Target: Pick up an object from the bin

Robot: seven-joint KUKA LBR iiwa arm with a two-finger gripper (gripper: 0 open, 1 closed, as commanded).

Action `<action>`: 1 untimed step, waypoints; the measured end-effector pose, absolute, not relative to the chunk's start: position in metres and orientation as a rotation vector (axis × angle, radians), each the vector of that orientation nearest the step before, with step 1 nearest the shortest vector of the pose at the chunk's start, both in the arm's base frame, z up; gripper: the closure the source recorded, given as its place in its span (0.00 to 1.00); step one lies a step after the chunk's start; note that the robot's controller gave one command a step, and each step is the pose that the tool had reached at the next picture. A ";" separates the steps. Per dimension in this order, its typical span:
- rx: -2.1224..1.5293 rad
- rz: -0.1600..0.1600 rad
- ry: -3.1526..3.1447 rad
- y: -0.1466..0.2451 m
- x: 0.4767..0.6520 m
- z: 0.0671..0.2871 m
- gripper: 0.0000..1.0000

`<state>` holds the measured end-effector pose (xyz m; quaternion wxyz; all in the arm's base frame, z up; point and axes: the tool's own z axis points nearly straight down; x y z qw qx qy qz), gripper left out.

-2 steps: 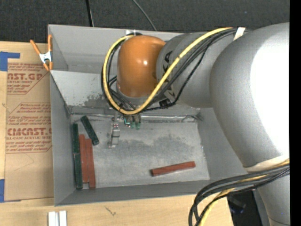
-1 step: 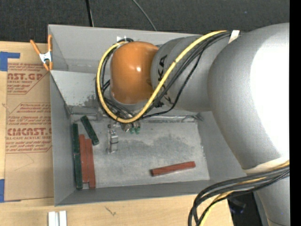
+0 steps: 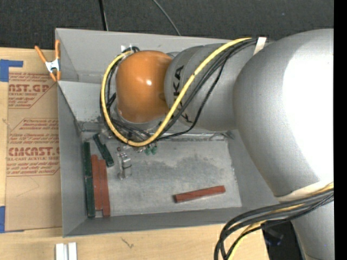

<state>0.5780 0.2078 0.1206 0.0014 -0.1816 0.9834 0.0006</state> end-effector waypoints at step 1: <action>-0.355 0.003 3.119 0.218 0.572 0.104 0.00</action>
Offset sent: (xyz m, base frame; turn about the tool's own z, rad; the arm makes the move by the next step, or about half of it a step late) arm -0.0105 0.0336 -0.0506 -0.2581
